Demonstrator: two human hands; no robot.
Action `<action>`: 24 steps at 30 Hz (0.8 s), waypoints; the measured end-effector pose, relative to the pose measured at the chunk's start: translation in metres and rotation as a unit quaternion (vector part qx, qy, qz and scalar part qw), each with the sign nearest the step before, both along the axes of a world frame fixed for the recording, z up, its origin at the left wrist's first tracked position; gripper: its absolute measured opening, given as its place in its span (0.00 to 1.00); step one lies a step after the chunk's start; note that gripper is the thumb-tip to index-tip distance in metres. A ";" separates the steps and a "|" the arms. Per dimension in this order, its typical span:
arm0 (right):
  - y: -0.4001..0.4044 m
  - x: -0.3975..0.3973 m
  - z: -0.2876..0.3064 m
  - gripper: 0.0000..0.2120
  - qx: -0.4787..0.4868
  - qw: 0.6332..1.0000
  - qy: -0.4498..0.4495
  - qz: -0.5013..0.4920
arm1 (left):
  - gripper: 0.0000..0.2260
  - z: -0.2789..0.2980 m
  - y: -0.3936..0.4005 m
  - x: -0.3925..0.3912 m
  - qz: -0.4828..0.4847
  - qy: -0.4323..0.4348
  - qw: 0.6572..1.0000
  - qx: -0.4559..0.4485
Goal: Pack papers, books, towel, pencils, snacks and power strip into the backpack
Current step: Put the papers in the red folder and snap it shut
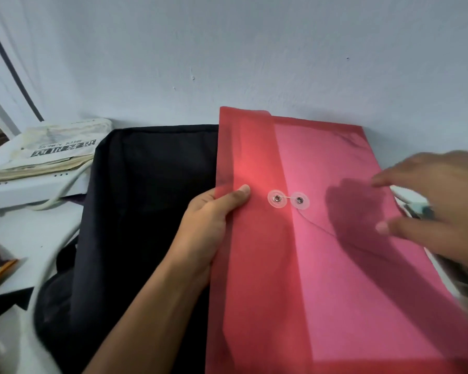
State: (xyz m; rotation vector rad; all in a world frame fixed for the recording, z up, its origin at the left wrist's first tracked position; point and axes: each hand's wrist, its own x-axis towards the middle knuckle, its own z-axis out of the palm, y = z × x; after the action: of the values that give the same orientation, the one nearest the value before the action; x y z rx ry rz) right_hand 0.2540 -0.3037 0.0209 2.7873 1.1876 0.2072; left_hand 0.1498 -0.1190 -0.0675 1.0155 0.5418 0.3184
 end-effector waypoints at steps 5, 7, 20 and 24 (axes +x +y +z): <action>0.030 -0.013 -0.011 0.17 0.135 0.978 0.158 0.007 | 0.06 0.000 -0.001 -0.001 -0.009 -0.007 1.000 -0.004; 0.036 -0.019 -0.034 0.15 0.149 0.977 0.150 0.019 | 0.06 -0.001 0.000 0.000 -0.022 -0.006 1.000 -0.008; 0.037 -0.021 -0.081 0.06 0.206 0.970 0.118 0.053 | 0.06 -0.008 0.000 0.007 -0.024 0.023 0.999 -0.014; 0.031 -0.014 -0.080 0.10 0.271 0.950 0.150 0.048 | 0.07 -0.008 -0.002 0.008 -0.022 0.019 1.000 -0.010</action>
State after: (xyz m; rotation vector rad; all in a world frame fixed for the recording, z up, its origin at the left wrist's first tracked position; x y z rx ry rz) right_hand 0.2403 -0.2731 -0.0594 3.3288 1.5365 0.1337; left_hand 0.1577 -0.1212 -0.0751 1.0144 0.5550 0.2536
